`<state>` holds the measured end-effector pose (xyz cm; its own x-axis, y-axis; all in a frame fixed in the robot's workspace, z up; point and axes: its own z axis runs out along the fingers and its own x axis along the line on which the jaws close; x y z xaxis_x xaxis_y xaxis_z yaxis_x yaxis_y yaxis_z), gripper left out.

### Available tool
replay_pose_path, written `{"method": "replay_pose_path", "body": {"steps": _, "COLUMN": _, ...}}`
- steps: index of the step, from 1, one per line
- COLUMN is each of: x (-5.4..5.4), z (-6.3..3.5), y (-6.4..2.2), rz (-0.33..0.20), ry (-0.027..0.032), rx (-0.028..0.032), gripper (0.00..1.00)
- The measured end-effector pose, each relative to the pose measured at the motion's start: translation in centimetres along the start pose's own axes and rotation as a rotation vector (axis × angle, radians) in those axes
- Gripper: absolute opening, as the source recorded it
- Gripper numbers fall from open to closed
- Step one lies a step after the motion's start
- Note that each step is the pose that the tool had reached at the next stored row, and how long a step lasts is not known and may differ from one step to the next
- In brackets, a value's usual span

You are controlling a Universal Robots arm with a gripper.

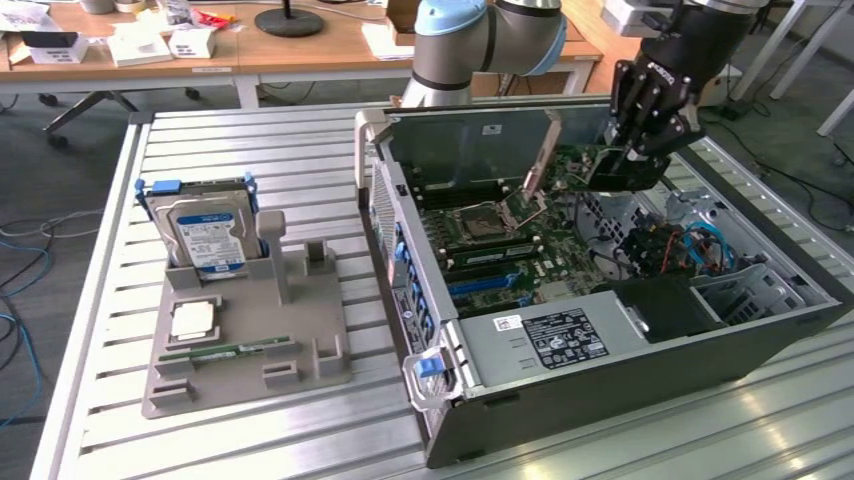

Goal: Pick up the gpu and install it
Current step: 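Insert the gpu into the slot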

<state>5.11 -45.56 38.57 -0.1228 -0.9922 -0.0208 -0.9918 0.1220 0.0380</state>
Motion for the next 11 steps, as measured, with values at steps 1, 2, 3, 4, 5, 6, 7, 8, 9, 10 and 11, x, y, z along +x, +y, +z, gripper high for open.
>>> {"method": "replay_pose_path", "body": {"steps": 1, "x": 0.0, "z": 0.0, "y": 0.0, "rz": -0.01, "ry": 0.0004, "rx": -0.0002, "gripper": 0.27}}
{"method": "replay_pose_path", "body": {"steps": 2, "x": 0.0, "z": 0.0, "y": 0.0, "rz": -0.021, "ry": 0.0009, "rx": -0.0004, "gripper": 0.27}}
{"method": "replay_pose_path", "body": {"steps": 3, "x": 0.0, "z": 0.01, "y": 0.0, "rz": -0.031, "ry": 0.0012, "rx": -0.0007, "gripper": 0.27}}
{"method": "replay_pose_path", "body": {"steps": 4, "x": 0.0, "z": 0.01, "y": 0.0, "rz": -0.042, "ry": 0.0016, "rx": -0.0009, "gripper": 0.27}}
{"method": "replay_pose_path", "body": {"steps": 5, "x": 0.0, "z": 0.01, "y": 0.0, "rz": -0.053, "ry": 0.0021, "rx": -0.001, "gripper": 0.27}}
{"method": "replay_pose_path", "body": {"steps": 6, "x": 0.0, "z": 0.02, "y": 0.0, "rz": -0.065, "ry": 0.0027, "rx": -0.0013, "gripper": 0.27}}
{"method": "replay_pose_path", "body": {"steps": 7, "x": 0.0, "z": 0.02, "y": 0.0, "rz": -0.075, "ry": 0.0033, "rx": -0.0015, "gripper": 0.27}}
{"method": "replay_pose_path", "body": {"steps": 8, "x": 0.0, "z": 0.02, "y": 0.0, "rz": -0.084, "ry": 0.0036, "rx": -0.0017, "gripper": 0.27}}
{"method": "replay_pose_path", "body": {"steps": 9, "x": 0.0, "z": 0.02, "y": 0.0, "rz": -0.085, "ry": 0.0037, "rx": -0.0017, "gripper": 0.27}}
{"method": "replay_pose_path", "body": {"steps": 10, "x": 0.0, "z": 0.02, "y": 0.0, "rz": -0.086, "ry": 0.0037, "rx": -0.0018, "gripper": 0.27}}
{"method": "replay_pose_path", "body": {"steps": 11, "x": 0.0, "z": 0.02, "y": 0.0, "rz": -0.086, "ry": 0.0037, "rx": -0.0018, "gripper": 0.27}}
